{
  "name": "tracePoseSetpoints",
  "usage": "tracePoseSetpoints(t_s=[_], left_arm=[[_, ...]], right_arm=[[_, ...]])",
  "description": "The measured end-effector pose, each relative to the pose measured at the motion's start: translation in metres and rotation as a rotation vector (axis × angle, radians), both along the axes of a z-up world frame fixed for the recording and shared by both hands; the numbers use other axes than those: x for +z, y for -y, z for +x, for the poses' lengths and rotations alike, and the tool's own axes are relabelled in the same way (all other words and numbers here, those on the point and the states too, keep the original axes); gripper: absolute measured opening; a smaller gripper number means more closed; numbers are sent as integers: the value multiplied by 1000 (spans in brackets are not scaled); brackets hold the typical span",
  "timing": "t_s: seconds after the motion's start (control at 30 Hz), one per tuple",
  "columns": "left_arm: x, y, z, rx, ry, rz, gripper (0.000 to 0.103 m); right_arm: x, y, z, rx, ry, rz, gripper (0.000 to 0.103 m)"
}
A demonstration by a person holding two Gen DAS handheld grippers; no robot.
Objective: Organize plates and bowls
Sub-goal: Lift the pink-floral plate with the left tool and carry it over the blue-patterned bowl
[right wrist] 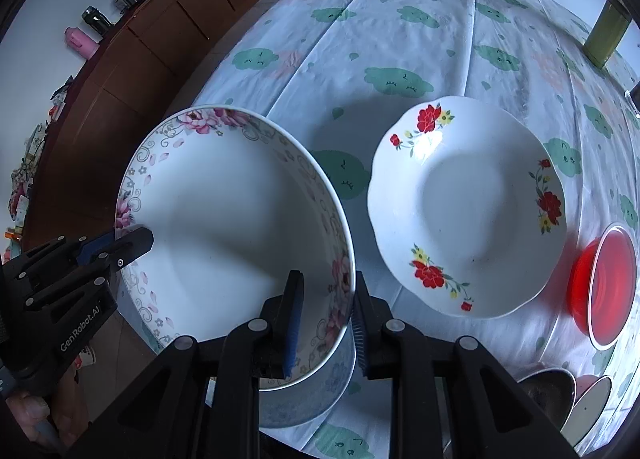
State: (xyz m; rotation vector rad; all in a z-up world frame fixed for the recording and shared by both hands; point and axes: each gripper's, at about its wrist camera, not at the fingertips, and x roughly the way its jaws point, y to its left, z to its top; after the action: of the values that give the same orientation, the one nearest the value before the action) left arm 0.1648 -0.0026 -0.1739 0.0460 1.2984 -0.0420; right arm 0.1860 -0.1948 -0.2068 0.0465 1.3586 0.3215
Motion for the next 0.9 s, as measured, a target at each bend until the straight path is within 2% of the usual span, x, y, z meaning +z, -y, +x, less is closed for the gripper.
tracePoseSetpoints(t_s=[0.9], left_arm=[[-5, 6, -27, -11, -22, 13, 15]], right_arm=[[-7, 8, -33, 12, -11, -2, 25]])
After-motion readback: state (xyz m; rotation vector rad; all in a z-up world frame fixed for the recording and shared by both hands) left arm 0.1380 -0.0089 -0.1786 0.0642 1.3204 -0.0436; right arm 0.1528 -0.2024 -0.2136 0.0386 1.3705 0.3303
